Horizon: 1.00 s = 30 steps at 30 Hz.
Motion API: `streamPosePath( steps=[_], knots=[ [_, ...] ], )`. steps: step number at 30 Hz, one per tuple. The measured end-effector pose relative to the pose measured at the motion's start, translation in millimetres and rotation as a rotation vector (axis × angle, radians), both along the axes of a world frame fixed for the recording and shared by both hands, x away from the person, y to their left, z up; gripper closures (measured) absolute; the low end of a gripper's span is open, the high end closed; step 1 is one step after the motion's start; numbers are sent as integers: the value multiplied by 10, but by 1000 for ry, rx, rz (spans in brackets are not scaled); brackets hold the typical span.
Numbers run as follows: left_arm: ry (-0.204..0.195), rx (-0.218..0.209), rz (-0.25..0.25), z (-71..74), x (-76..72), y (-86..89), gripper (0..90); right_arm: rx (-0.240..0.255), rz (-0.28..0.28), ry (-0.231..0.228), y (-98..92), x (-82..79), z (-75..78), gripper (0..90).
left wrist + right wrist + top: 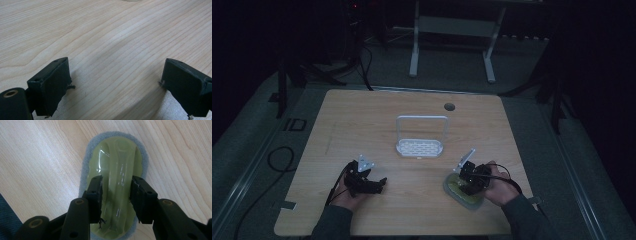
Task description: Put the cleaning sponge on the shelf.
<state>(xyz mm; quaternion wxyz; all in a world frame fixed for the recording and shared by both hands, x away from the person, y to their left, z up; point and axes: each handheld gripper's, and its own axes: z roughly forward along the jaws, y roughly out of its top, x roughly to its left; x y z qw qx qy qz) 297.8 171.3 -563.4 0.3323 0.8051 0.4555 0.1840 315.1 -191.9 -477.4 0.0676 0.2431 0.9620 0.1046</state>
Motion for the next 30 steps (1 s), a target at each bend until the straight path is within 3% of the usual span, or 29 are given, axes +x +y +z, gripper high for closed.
streamPosePath(
  steps=[5,20,30],
  knots=[
    [0,0,0,0,0,0,85,-14,9,11,20,19,17,640],
    [-1,-2,2,-1,0,-2,85,-61,21,124,45,152,-3,668],
    [-1,-2,1,-1,0,-2,85,-111,43,156,92,213,10,687]
  ],
)
